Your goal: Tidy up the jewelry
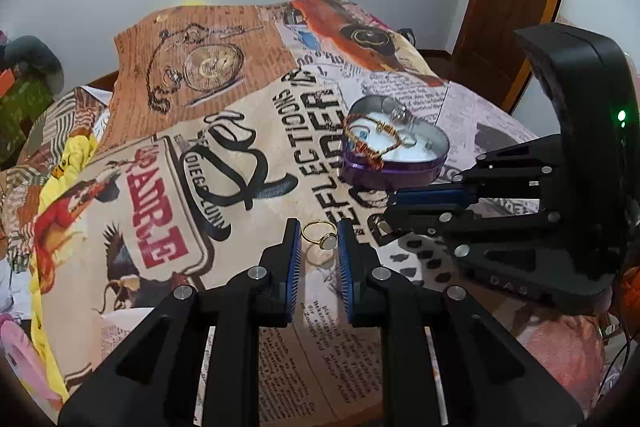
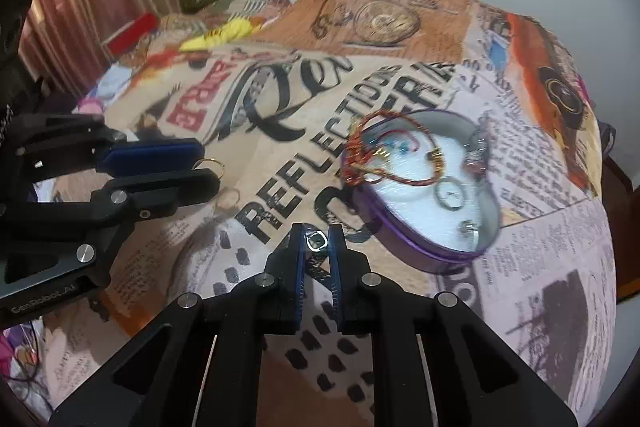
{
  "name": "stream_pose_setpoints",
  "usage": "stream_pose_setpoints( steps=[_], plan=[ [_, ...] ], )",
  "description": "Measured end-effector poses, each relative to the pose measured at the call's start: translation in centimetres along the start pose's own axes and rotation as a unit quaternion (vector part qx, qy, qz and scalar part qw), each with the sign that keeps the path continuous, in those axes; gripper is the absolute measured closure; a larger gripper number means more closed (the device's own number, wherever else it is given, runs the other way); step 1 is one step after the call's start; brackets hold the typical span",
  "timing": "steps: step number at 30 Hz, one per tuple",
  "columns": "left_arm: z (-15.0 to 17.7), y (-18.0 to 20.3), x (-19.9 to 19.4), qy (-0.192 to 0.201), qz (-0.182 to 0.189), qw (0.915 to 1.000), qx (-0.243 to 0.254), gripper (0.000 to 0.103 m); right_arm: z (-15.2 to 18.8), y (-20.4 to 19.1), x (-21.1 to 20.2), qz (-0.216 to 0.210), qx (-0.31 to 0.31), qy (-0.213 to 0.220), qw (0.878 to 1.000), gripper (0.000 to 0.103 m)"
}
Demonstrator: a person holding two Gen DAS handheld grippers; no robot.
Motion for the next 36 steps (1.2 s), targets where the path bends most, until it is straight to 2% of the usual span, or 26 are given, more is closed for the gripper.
stream_pose_setpoints(
  steps=[13,22,26,36],
  plan=[
    [-3.1,2.5,-2.3,0.029,-0.009,0.9994,0.015,0.086,-1.6,2.2,-7.3,0.032,0.027,0.09,0.995,0.093],
    [-5.1,3.5,-2.3,0.043,-0.006,0.999,0.014,0.086,-2.2,4.2,-10.0,0.04,0.045,0.134,0.989,0.093],
    [-5.8,3.6,-1.7,0.047,-0.001,0.9989,0.009,0.086,-2.2,5.2,-9.8,0.037,0.061,0.141,0.987,0.093],
    [-7.1,3.5,1.6,0.036,0.024,0.999,-0.009,0.086,-2.4,6.6,-6.9,0.019,0.081,0.123,0.989,0.093]
  ],
)
Point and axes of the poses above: each gripper's, at about its wrist camera, not at the fingertips, and x roughly the way its jaws point, y to its right, z to its underside, the point moved 5 cm from there along x, roughly the way its jaws point, and after that the axes turned 8 degrees about x, right-handed, at the moved point
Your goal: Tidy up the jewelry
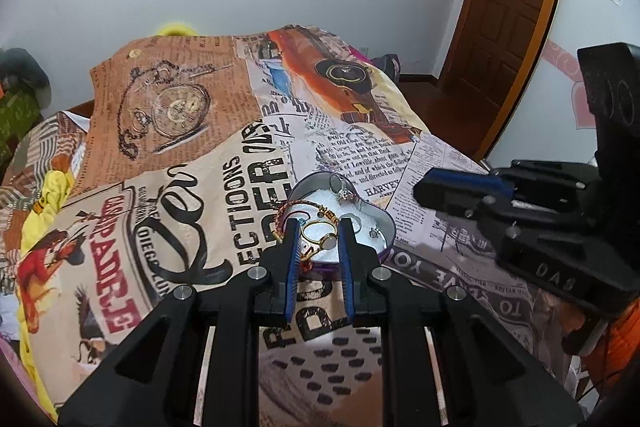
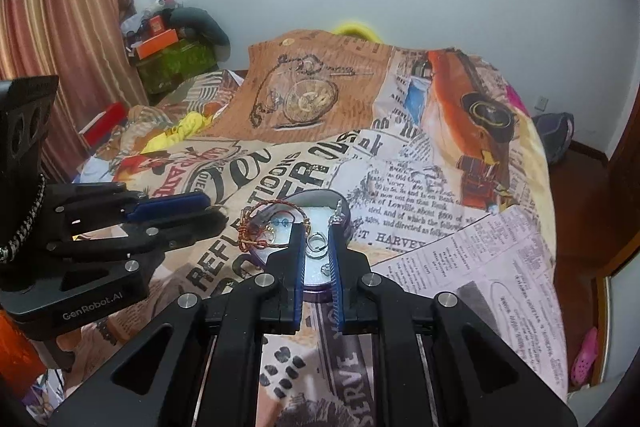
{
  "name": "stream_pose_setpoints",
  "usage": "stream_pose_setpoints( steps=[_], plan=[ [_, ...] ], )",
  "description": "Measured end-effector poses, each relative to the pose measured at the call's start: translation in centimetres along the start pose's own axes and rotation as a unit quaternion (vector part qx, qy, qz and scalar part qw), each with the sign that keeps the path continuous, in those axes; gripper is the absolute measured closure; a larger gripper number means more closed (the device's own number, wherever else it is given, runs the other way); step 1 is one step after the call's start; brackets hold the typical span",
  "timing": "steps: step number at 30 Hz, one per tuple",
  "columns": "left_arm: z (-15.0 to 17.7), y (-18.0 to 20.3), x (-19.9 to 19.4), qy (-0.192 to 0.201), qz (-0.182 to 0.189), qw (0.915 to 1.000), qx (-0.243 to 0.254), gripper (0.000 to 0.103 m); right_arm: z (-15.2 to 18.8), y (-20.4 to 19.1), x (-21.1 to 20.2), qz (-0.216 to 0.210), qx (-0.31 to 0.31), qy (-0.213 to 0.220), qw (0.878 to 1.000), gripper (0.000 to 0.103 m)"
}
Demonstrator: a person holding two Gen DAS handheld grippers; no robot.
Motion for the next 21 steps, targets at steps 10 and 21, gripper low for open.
stream_pose_setpoints(
  steps=[10,21],
  plan=[
    [-0.4,-0.9,2.7,-0.014,0.011,0.9998,-0.012,0.086,0.6,0.1,3.0,-0.009,-0.012,-0.029,0.999,0.093],
    [0.2,-1.4,4.5,-0.036,0.02,0.9989,-0.021,0.086,1.4,0.2,4.9,-0.008,-0.015,-0.052,0.998,0.093]
  ],
)
Point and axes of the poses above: each gripper's, at about its wrist camera, not at the fingertips, and x roughly the way its jaws point, y to its right, z to its underside, the point moved 5 cm from there along x, roughly the way its jaws point, and after that the axes turned 8 degrees about x, right-handed, at the moved point
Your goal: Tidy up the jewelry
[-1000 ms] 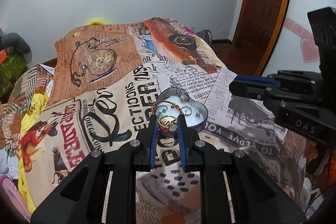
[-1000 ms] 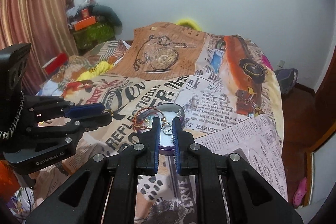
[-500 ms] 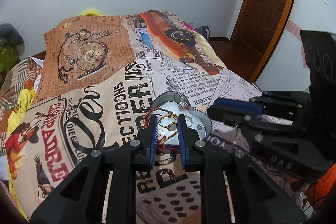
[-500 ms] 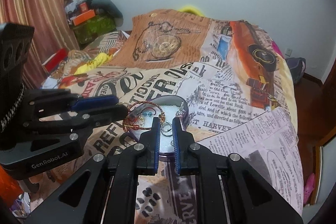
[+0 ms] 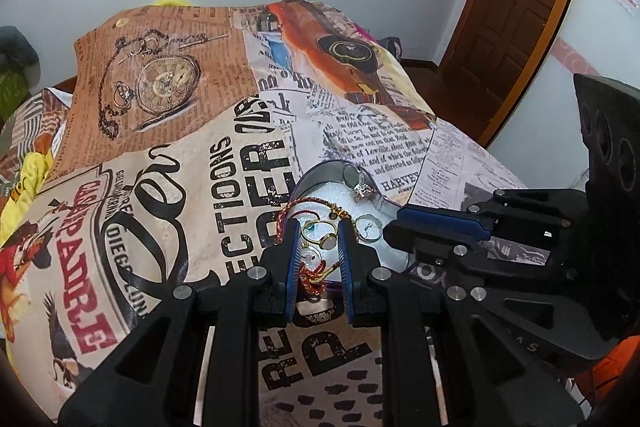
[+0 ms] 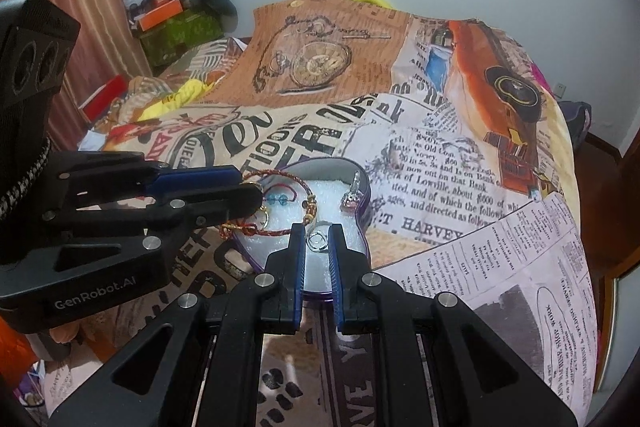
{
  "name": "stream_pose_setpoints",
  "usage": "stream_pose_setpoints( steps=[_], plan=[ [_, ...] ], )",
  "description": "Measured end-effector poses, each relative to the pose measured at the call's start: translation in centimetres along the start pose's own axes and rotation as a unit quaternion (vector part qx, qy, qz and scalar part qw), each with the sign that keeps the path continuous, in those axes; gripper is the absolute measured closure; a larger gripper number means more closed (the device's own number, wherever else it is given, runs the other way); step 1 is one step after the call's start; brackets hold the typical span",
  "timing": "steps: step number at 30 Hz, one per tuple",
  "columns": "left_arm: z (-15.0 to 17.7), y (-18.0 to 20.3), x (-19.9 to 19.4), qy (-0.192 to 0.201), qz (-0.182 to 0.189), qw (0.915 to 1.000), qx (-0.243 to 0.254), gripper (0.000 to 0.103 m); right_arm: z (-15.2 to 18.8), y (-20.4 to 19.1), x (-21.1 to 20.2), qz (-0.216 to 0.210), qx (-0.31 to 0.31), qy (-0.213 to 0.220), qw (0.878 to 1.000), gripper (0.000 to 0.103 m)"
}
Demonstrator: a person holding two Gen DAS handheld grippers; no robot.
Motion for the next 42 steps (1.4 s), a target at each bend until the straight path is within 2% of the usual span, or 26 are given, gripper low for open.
stream_pose_setpoints(
  steps=[4,9,10,12,15,23,28,32,37,39,41,42],
  plan=[
    [0.1,-0.3,0.2,-0.006,0.003,0.9999,-0.01,0.086,0.3,0.2,0.4,0.007,0.002,-0.006,1.0,0.093],
    [0.0,0.0,-0.4,0.002,-0.015,0.9999,0.002,0.086,0.3,0.3,0.4,0.013,0.003,-0.017,1.0,0.092],
    [0.0,0.0,-0.6,0.002,-0.014,0.9999,0.003,0.086,0.2,0.3,0.4,0.014,0.004,-0.019,1.0,0.091],
    [0.0,0.1,-0.9,0.004,-0.015,0.9999,0.003,0.086,0.2,0.3,0.3,0.018,0.005,-0.021,1.0,0.083],
    [-0.3,-0.1,-1.7,0.009,-0.018,0.9998,-0.002,0.086,0.0,0.2,-0.4,0.024,0.002,-0.011,1.0,0.077],
    [-1.2,-0.1,-6.0,0.048,-0.046,0.9978,-0.006,0.086,-1.4,-0.5,-3.9,0.029,0.004,0.024,0.999,0.077],
    [-2.1,1.0,-10.6,0.088,-0.066,0.9939,0.005,0.086,-2.7,-1.2,-8.2,0.027,0.014,0.07,0.997,0.077],
    [-3.0,2.2,-15.8,0.138,-0.072,0.9878,0.006,0.086,-3.7,-2.7,-14.0,0.036,0.009,0.137,0.99,0.077],
    [-3.4,4.1,-22.3,0.208,-0.09,0.9738,0.016,0.086,-3.8,-4.7,-21.4,0.036,0.004,0.227,0.973,0.077],
    [-3.2,5.0,-24.9,0.239,-0.102,0.9655,0.021,0.081,-3.4,-5.6,-25.1,0.037,0.003,0.271,0.962,0.077],
    [-2.6,5.9,-27.4,0.271,-0.12,0.9548,0.027,0.071,-2.8,-6.4,-27.9,0.037,0.005,0.308,0.951,0.077],
    [-2.3,6.2,-28.3,0.283,-0.125,0.9505,0.028,0.07,-2.5,-6.7,-28.7,0.037,0.005,0.318,0.947,0.077]
  ],
)
Point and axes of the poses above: each gripper's, at about its wrist camera, not at the fingertips, and x roughly the way its jaws point, y to its right, z to its underside, the point moved 5 cm from there along x, roughly the way its jaws point, and after that the axes turned 8 degrees about x, right-handed, at the moved point
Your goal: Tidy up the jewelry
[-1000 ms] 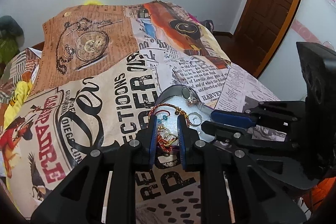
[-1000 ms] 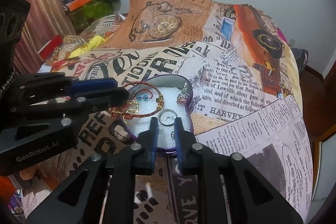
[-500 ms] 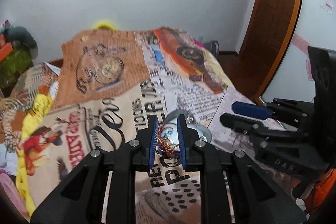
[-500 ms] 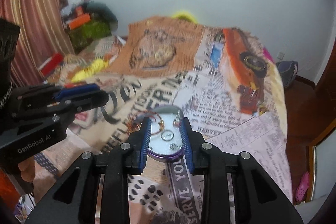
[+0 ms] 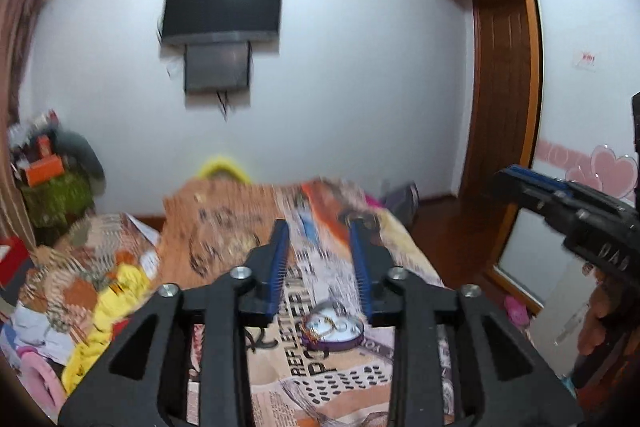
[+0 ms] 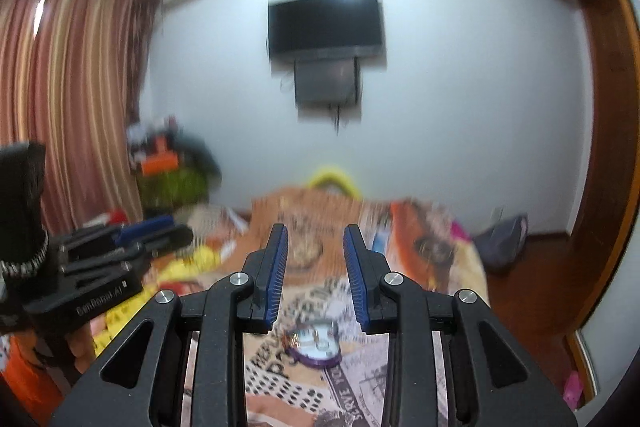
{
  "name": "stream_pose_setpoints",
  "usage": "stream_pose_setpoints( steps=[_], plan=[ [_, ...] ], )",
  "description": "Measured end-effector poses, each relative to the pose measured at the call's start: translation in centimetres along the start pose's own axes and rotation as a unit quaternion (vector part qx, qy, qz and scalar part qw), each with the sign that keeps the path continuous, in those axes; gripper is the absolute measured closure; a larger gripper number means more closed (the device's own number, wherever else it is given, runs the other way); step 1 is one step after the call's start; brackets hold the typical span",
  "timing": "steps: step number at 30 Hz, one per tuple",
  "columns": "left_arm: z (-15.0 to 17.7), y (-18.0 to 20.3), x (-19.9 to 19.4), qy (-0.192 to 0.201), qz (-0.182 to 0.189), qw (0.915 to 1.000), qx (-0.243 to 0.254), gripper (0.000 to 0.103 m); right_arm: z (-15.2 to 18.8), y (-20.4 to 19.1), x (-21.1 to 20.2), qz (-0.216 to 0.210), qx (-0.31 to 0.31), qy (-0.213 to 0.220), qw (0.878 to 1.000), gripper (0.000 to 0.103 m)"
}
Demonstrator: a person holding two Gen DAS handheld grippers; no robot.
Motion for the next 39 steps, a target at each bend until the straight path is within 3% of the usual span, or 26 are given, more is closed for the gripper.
stream_pose_setpoints(
  steps=[3,5,7,9,11,16,39],
  plan=[
    [-0.4,0.3,-3.0,0.03,-0.008,0.9995,-0.003,0.066,-0.9,-0.8,-3.7,0.006,0.004,0.047,0.999,0.077],
    [-0.4,0.4,-4.8,0.045,-0.02,0.9987,-0.006,0.052,-0.8,-1.2,-5.1,0.016,0.005,0.065,0.998,0.077],
    [-0.2,0.5,-6.2,0.056,-0.029,0.9979,-0.011,0.039,-0.6,-1.4,-5.8,0.026,0.007,0.077,0.997,0.066],
    [0.0,0.6,-7.2,0.061,-0.034,0.9975,-0.013,0.027,-0.1,-1.5,-6.3,0.039,0.015,0.088,0.995,0.038],
    [0.3,0.8,-7.7,0.064,-0.043,0.9969,-0.014,0.012,0.4,-1.6,-6.7,0.051,0.022,0.098,0.994,0.027],
    [1.1,0.9,-8.3,0.062,-0.064,0.9959,-0.017,0.007,0.9,-1.5,-6.7,0.084,0.023,0.099,0.991,0.003],
    [2.9,1.8,-8.2,0.039,-0.072,0.9965,-0.019,0.006,2.5,-1.1,-7.2,0.078,0.023,0.061,0.995,0.001]
  ],
)
Point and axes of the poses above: each gripper's, at about its wrist camera, not at the fingertips, and x roughly the way its jaws point, y to its right, z to its underside, the point moved 5 cm from there along x, roughly the way its jaws point, and after that the axes turned 8 degrees about x, right-handed, at the moved point
